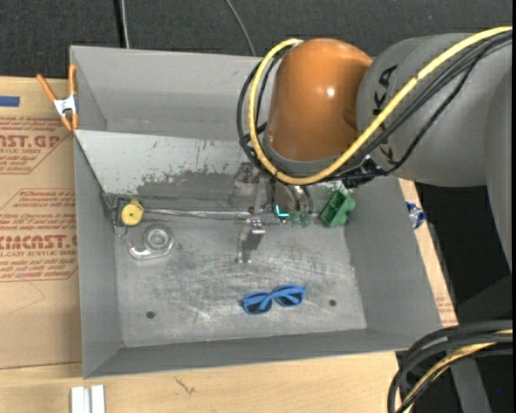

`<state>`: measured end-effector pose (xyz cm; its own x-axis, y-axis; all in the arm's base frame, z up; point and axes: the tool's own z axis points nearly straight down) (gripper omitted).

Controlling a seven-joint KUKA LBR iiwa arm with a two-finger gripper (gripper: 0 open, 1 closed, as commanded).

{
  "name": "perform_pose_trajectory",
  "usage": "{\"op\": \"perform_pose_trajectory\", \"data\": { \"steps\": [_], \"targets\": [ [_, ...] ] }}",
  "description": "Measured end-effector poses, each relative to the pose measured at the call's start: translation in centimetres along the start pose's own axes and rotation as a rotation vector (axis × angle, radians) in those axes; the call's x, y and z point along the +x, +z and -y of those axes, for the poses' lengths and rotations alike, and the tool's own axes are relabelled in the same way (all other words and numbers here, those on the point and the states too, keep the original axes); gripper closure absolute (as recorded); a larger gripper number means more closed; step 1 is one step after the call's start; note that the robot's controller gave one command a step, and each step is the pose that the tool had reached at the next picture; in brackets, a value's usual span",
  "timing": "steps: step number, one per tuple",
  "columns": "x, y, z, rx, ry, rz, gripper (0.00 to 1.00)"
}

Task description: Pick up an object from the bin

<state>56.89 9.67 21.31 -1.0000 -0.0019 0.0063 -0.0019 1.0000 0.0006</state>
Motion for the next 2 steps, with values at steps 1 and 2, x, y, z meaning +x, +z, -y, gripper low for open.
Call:
{"op": "perform_pose_trajectory", "data": {
  "steps": [1,2],
  "targets": [
    [7.3,6.6,3.5,0.003,0.015,-0.007,0.0],
    [6.6,14.3,6.8,-0.001,0.015,0.017,0.0]
  ]
}}
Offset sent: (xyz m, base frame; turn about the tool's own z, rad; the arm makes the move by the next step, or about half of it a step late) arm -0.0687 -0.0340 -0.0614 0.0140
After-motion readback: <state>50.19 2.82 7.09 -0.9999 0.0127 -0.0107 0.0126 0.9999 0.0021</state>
